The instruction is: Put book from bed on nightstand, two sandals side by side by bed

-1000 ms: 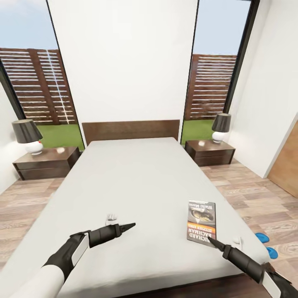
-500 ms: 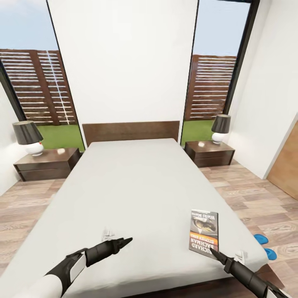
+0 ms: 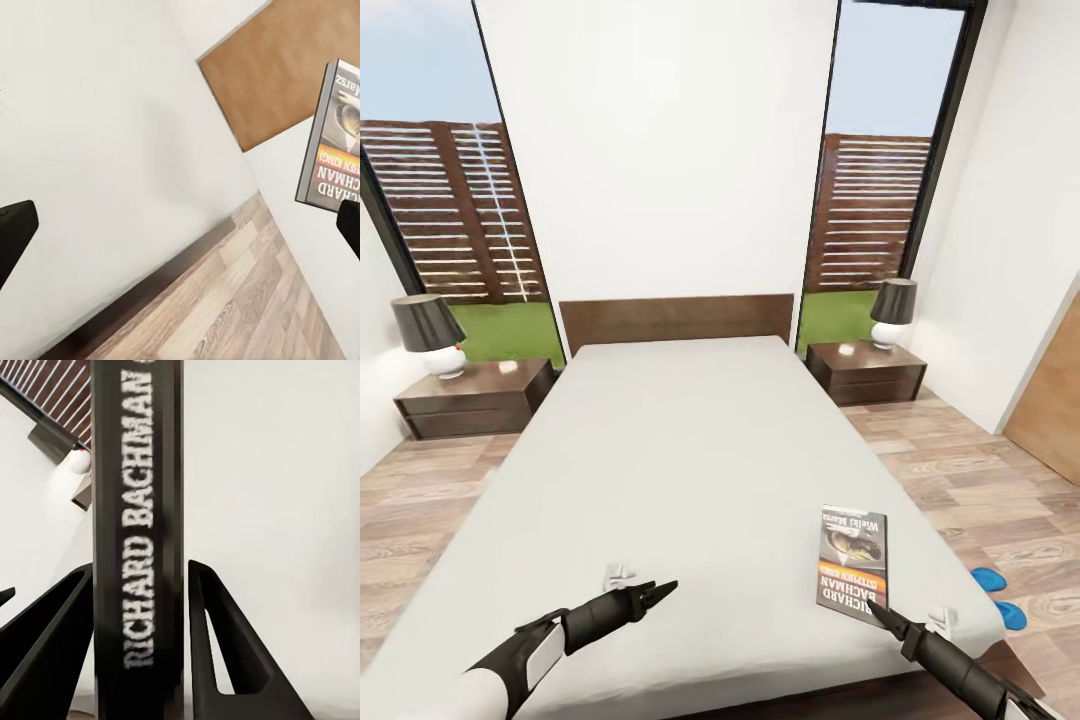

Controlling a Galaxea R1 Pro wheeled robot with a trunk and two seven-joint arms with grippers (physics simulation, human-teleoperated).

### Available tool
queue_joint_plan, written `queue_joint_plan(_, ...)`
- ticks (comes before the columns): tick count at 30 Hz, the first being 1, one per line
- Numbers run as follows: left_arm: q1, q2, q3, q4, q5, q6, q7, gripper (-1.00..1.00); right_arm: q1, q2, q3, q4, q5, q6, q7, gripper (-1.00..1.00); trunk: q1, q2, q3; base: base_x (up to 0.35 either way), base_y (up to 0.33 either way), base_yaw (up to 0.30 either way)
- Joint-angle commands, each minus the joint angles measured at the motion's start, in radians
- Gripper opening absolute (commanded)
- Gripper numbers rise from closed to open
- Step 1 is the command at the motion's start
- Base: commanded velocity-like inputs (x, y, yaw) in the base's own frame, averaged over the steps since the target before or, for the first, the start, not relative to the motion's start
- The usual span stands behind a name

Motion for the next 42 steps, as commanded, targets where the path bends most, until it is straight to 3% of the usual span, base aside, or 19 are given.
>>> queue_joint_plan(1, 0.0, 0.001, -0.004, 0.0, 0.007, 0.006, -0.003, 1.0, -0.001, 0.0, 0.004, 0.002, -0.006, -0.007, 0.002, -1.0, 0.0, -0.001, -0.001, 0.0, 0.0, 0.0)
queue_joint_plan(8, 0.0, 0.002, -0.004, 0.0, 0.007, 0.007, -0.005, 1.0, -0.001, 0.0, 0.004, 0.002, -0.006, -0.007, 0.002, -1.0, 0.0, -0.001, -0.001, -0.063, 0.0, 0.0)
queue_joint_plan(28, -0.001, 0.001, -0.004, 0.0, 0.009, 0.007, -0.006, 1.0, -0.001, 0.0, 0.004, 0.002, -0.006, -0.008, 0.002, -1.0, 0.0, -0.001, -0.001, -0.327, 0.0, 0.0)
queue_joint_plan(34, 0.0, 0.002, -0.004, 0.0, 0.01, 0.008, -0.007, 1.0, -0.001, 0.0, 0.004, 0.002, -0.006, -0.008, 0.002, -1.0, 0.0, -0.001, -0.001, -0.034, 0.0, 0.0)
queue_joint_plan(42, -0.001, 0.001, -0.004, 0.007, 0.01, 0.006, -0.001, 1.0, 0.0, 0.0, 0.004, 0.002, -0.006, -0.009, 0.002, -1.0, 0.031, -0.057, -0.026, -0.001, 0.0, 0.0)
